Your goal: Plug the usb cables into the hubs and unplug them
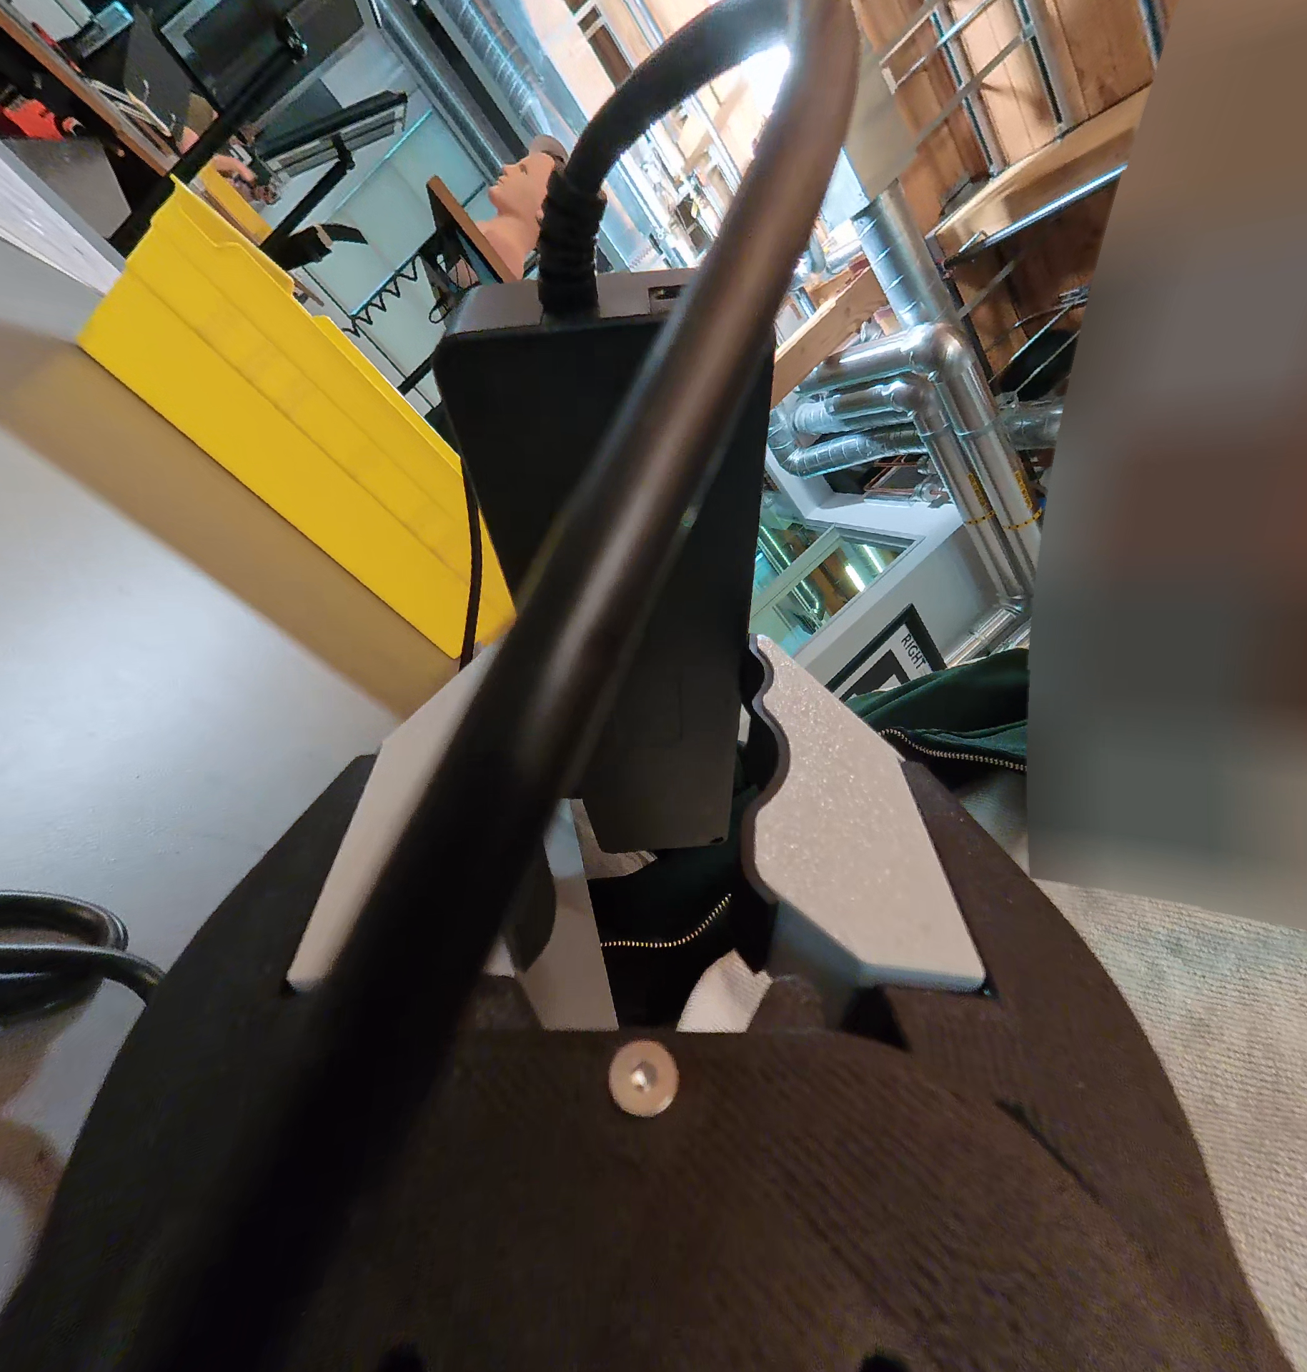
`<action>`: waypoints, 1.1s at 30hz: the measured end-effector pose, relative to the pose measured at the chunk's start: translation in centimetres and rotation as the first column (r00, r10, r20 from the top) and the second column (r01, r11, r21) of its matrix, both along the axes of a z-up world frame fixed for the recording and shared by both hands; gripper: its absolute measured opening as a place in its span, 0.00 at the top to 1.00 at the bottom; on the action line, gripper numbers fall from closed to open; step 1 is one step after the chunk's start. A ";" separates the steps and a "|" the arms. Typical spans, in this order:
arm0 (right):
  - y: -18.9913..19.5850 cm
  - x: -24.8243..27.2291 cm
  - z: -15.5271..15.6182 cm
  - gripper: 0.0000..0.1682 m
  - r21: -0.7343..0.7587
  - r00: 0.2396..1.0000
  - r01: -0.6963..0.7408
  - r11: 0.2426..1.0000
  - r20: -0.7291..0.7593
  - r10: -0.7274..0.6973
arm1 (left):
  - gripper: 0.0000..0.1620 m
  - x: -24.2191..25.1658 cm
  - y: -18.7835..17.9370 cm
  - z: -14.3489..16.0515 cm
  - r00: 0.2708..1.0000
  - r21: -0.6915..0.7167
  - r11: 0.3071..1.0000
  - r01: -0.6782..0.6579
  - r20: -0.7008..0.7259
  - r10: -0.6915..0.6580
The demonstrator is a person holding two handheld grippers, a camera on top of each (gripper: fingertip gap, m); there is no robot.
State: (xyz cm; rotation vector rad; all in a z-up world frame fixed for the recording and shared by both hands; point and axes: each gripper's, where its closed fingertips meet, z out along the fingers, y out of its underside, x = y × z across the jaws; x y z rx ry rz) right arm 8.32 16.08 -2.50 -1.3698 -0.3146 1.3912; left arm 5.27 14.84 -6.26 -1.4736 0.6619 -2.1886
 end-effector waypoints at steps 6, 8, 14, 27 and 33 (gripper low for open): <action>-0.2 -0.9 -0.5 0.91 -0.031 0.999 -0.054 0.998 0.000 0.054 | 0.70 -0.2 0.0 0.5 1.000 -0.009 1.000 0.001 0.031 -0.001; -0.2 -1.7 -1.1 0.82 -0.086 0.995 -0.103 0.991 -0.007 0.103 | 0.67 -0.5 0.0 0.9 0.998 -0.014 1.000 0.004 0.058 -0.004; 1.2 -1.5 -3.2 0.80 -0.159 0.995 -0.018 0.987 0.090 0.033 | 0.67 -0.8 -0.8 2.1 0.993 0.027 0.999 0.025 0.118 -0.028; -0.2 -2.1 -1.6 0.86 -0.017 0.989 -0.014 1.000 0.150 0.016 | 0.67 1.1 -3.9 -0.5 0.992 0.176 0.977 0.120 -0.062 -0.111; -0.5 -2.0 -1.3 0.98 -0.010 0.988 -0.024 1.000 0.153 0.025 | 0.68 1.0 -4.0 -0.3 0.992 0.168 0.978 0.123 -0.049 -0.116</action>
